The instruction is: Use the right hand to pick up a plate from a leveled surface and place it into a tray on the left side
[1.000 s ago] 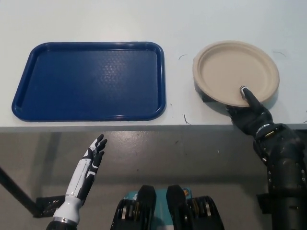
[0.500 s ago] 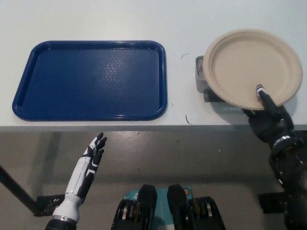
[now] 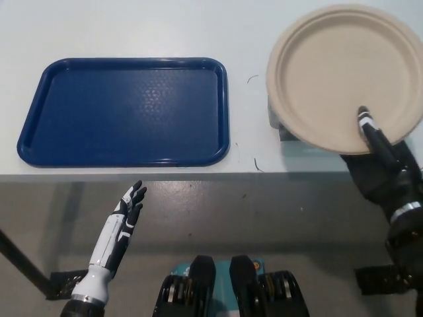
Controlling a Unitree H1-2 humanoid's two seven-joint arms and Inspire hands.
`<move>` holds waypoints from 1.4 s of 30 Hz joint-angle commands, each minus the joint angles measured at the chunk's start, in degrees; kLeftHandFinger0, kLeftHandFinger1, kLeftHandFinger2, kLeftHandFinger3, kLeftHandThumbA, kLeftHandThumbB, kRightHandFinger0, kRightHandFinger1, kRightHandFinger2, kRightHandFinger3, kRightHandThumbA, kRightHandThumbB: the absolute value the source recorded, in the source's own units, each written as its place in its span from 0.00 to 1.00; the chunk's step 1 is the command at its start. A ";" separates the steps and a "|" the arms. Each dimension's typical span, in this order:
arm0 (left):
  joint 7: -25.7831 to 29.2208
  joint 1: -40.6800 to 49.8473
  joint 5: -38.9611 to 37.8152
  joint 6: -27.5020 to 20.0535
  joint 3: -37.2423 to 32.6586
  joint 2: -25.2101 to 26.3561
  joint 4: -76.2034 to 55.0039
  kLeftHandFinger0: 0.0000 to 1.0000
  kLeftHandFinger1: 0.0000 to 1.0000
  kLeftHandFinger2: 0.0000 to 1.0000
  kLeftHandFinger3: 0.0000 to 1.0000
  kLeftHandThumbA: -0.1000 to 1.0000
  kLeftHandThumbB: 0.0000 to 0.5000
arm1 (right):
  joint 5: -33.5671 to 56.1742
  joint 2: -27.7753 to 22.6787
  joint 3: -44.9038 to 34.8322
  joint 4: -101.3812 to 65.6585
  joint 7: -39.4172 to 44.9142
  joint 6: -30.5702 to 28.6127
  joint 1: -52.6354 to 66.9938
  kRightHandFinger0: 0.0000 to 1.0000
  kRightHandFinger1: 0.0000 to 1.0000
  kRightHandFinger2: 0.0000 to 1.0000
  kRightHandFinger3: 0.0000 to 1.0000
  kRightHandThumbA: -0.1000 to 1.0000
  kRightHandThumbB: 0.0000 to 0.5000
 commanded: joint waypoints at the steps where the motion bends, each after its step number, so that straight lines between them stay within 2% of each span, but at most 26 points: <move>1: -0.14 -1.32 -0.27 -2.48 -0.02 0.78 -0.93 1.00 1.00 1.00 1.00 1.00 0.26 | 1.40 1.32 2.07 4.20 0.21 -0.36 -5.71 0.00 0.26 0.59 1.00 0.00 0.00; 5: -0.54 -1.56 -0.80 -2.68 -0.10 0.82 -0.86 1.00 1.00 1.00 1.00 1.00 0.25 | 0.28 3.65 3.02 11.21 3.00 -0.36 -9.18 0.00 0.29 0.60 1.00 0.00 0.01; 8: -0.38 -1.67 -0.54 -2.40 -0.06 0.80 -1.05 1.00 1.00 1.00 1.00 1.00 0.24 | -1.16 6.97 2.98 16.64 3.91 -0.36 -12.21 0.00 0.30 0.61 1.00 0.00 0.08; 9: -0.12 -1.58 0.12 -1.89 -0.09 0.84 -1.26 1.00 1.00 1.00 1.00 1.00 0.28 | -2.56 8.15 3.29 19.03 4.97 -0.36 -13.42 0.00 0.28 0.62 1.00 0.00 0.08; 13: -0.52 -1.64 -0.45 -2.19 -0.11 0.92 -1.09 1.00 1.00 1.00 1.00 1.00 0.29 | -5.79 10.78 4.52 25.02 6.93 -0.36 -16.95 0.00 0.20 0.59 1.00 0.00 0.09; 18: -0.60 -1.60 -0.07 -2.00 -0.18 1.09 -1.43 1.00 1.00 1.00 1.00 1.00 0.28 | -8.27 14.24 3.75 32.81 10.00 -0.36 -21.53 0.00 0.18 0.60 1.00 0.00 0.08; 24: -0.93 -1.90 -0.43 -2.10 -0.20 1.11 -1.31 1.00 1.00 1.00 1.00 1.00 0.29 | -12.78 17.92 2.13 41.65 11.09 -0.49 -27.62 0.00 0.11 0.63 1.00 0.00 0.14; 26: -1.15 -1.87 -1.09 -1.55 -0.12 0.87 -1.72 1.00 1.00 1.00 1.00 1.00 0.27 | -14.91 18.66 2.53 45.60 12.41 -1.30 -30.19 0.00 0.11 0.64 0.83 0.00 0.13; 27: -1.15 -1.86 -1.03 -1.42 -0.13 0.83 -1.78 1.00 1.00 1.00 1.00 1.00 0.26 | -15.99 19.38 2.25 48.65 13.09 -1.62 -32.11 0.00 0.13 0.67 0.80 0.00 0.12; 28: -1.14 -1.87 -0.85 -1.24 -0.14 0.90 -1.90 1.00 1.00 1.00 1.00 1.00 0.26 | -16.43 19.77 1.86 49.63 13.38 -1.86 -32.70 0.00 0.15 0.69 1.00 0.00 0.10; 30: -0.90 -1.98 0.04 -1.01 -0.31 1.01 -1.90 1.00 1.00 1.00 1.00 1.00 0.29 | -17.60 20.90 0.88 53.26 14.03 -2.91 -34.74 0.00 0.19 0.74 1.00 0.00 0.13; 35: -1.10 -2.24 -0.17 -1.24 -0.48 0.97 -1.79 1.00 1.00 1.00 1.00 1.00 0.29 | -20.70 23.08 -1.33 63.30 16.19 -6.47 -39.84 0.00 0.17 0.72 1.00 0.00 0.14; 42: -1.39 -2.62 -0.20 -0.34 -0.92 1.02 -2.02 1.00 1.00 1.00 1.00 1.00 0.32 | -25.54 24.56 -3.10 79.29 20.59 -12.51 -47.10 0.00 0.22 0.79 1.00 0.00 0.18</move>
